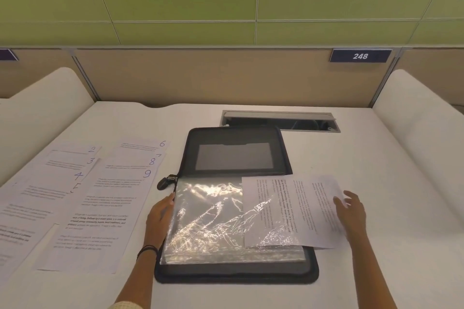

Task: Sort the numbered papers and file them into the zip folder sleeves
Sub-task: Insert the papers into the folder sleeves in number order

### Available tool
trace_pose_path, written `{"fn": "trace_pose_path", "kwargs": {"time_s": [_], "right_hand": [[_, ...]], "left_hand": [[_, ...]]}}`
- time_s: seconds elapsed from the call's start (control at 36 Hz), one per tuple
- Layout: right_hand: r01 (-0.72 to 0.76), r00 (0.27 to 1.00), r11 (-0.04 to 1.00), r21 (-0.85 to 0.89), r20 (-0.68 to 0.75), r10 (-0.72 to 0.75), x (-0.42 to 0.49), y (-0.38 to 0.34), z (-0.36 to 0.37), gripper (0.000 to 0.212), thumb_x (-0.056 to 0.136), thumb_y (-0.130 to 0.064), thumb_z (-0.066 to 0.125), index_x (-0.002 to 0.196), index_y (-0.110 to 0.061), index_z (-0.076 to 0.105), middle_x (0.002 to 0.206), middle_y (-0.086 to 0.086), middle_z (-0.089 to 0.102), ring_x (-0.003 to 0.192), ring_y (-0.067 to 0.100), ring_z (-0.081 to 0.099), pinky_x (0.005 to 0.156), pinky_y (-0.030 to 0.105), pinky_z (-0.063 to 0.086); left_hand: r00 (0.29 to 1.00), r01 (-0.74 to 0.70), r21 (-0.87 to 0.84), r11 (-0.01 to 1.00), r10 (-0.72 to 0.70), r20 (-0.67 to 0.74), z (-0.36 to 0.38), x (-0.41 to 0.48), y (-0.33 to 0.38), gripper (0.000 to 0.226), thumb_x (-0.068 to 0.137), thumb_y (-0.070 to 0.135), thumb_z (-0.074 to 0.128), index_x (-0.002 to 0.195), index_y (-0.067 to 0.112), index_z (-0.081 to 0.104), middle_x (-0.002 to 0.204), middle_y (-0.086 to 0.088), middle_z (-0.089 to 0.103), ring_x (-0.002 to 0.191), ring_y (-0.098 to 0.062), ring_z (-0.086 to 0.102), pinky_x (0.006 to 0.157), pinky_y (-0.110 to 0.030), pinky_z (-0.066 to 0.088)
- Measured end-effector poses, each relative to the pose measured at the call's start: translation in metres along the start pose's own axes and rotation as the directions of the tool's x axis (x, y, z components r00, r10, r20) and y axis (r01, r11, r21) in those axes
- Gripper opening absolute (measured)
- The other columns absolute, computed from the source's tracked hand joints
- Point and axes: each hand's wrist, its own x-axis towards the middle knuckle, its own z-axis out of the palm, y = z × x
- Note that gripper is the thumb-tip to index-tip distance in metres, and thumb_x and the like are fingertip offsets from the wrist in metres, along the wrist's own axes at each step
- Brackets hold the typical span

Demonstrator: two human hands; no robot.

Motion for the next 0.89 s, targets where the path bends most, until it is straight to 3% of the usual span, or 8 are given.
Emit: {"fn": "trace_pose_path", "kwargs": {"time_s": [0.14, 0.25, 0.33, 0.42, 0.56, 0.67, 0.89], "right_hand": [[-0.008, 0.996, 1.0, 0.0, -0.092, 0.008, -0.007, 0.009, -0.007, 0.035, 0.093, -0.005, 0.05, 0.127, 0.004, 0.051, 0.123, 0.026, 0.057, 0.112, 0.04, 0.054, 0.097, 0.042, 0.04], [-0.005, 0.996, 1.0, 0.01, -0.086, 0.006, -0.011, 0.008, -0.008, 0.03, 0.09, -0.007, 0.045, 0.111, 0.005, 0.063, 0.108, 0.022, 0.064, 0.093, 0.035, 0.057, 0.08, 0.034, 0.041], [-0.027, 0.998, 1.0, 0.002, -0.052, 0.027, -0.009, 0.006, -0.006, 0.028, 0.09, -0.004, 0.045, 0.107, 0.004, 0.065, 0.098, 0.019, 0.065, 0.081, 0.028, 0.052, 0.074, 0.03, 0.036], [-0.046, 0.999, 0.999, -0.021, -0.025, 0.045, -0.004, 0.006, -0.007, 0.026, 0.09, 0.0, 0.045, 0.104, 0.002, 0.067, 0.09, 0.016, 0.063, 0.078, 0.029, 0.052, 0.072, 0.029, 0.036], [-0.062, 0.998, 0.998, -0.028, 0.019, 0.062, 0.012, 0.01, -0.024, 0.025, 0.086, 0.0, 0.048, 0.099, -0.002, 0.069, 0.083, 0.012, 0.062, 0.074, 0.028, 0.053, 0.065, 0.029, 0.04], [-0.074, 0.991, 0.996, -0.041, 0.105, 0.078, 0.024, 0.008, -0.031, 0.019, 0.085, 0.003, 0.051, 0.089, 0.0, 0.069, 0.07, 0.011, 0.057, 0.058, 0.021, 0.046, 0.055, 0.025, 0.034], [-0.057, 0.97, 0.996, -0.066, 0.232, 0.071, 0.025, -0.004, -0.014, 0.016, 0.086, 0.005, 0.053, 0.085, -0.001, 0.067, 0.081, 0.017, 0.064, 0.074, 0.029, 0.056, 0.071, 0.033, 0.043]], "left_hand": [[1.0, -0.026, 0.012, 1.0, 0.026, 0.005, 0.002, 0.001, 0.004, 0.031, 0.099, 0.016, 0.046, 0.126, 0.004, 0.056, 0.117, -0.008, 0.061, 0.107, -0.023, 0.055, 0.102, -0.037, 0.039], [1.0, -0.009, 0.021, 1.0, 0.009, -0.002, 0.003, 0.004, -0.003, 0.027, 0.096, 0.007, 0.048, 0.118, -0.004, 0.059, 0.111, -0.018, 0.063, 0.103, -0.036, 0.059, 0.095, -0.041, 0.043], [1.0, 0.008, 0.011, 1.0, -0.008, -0.005, 0.003, 0.007, -0.01, 0.035, 0.095, 0.021, 0.051, 0.115, -0.007, 0.059, 0.108, -0.021, 0.063, 0.1, -0.041, 0.059, 0.093, -0.046, 0.044], [1.0, 0.014, 0.027, 1.0, -0.014, -0.012, 0.004, 0.007, -0.012, 0.027, 0.096, 0.005, 0.048, 0.116, -0.01, 0.056, 0.105, -0.028, 0.063, 0.097, -0.048, 0.059, 0.093, -0.052, 0.044], [0.999, -0.033, 0.051, 0.998, 0.034, -0.032, 0.005, 0.006, -0.007, 0.024, 0.094, 0.0, 0.05, 0.114, -0.008, 0.06, 0.104, -0.022, 0.066, 0.096, -0.041, 0.062, 0.092, -0.048, 0.047], [0.998, -0.063, 0.047, 0.997, 0.063, 0.0, 0.0, 0.002, 0.0, 0.028, 0.097, 0.011, 0.049, 0.122, 0.008, 0.06, 0.113, -0.011, 0.065, 0.105, -0.029, 0.061, 0.098, -0.041, 0.046], [0.996, -0.086, 0.06, 0.994, 0.086, -0.002, -0.002, 0.0, 0.004, 0.031, 0.097, 0.006, 0.047, 0.126, 0.002, 0.056, 0.119, -0.012, 0.062, 0.108, -0.025, 0.058, 0.101, -0.036, 0.041]]}}
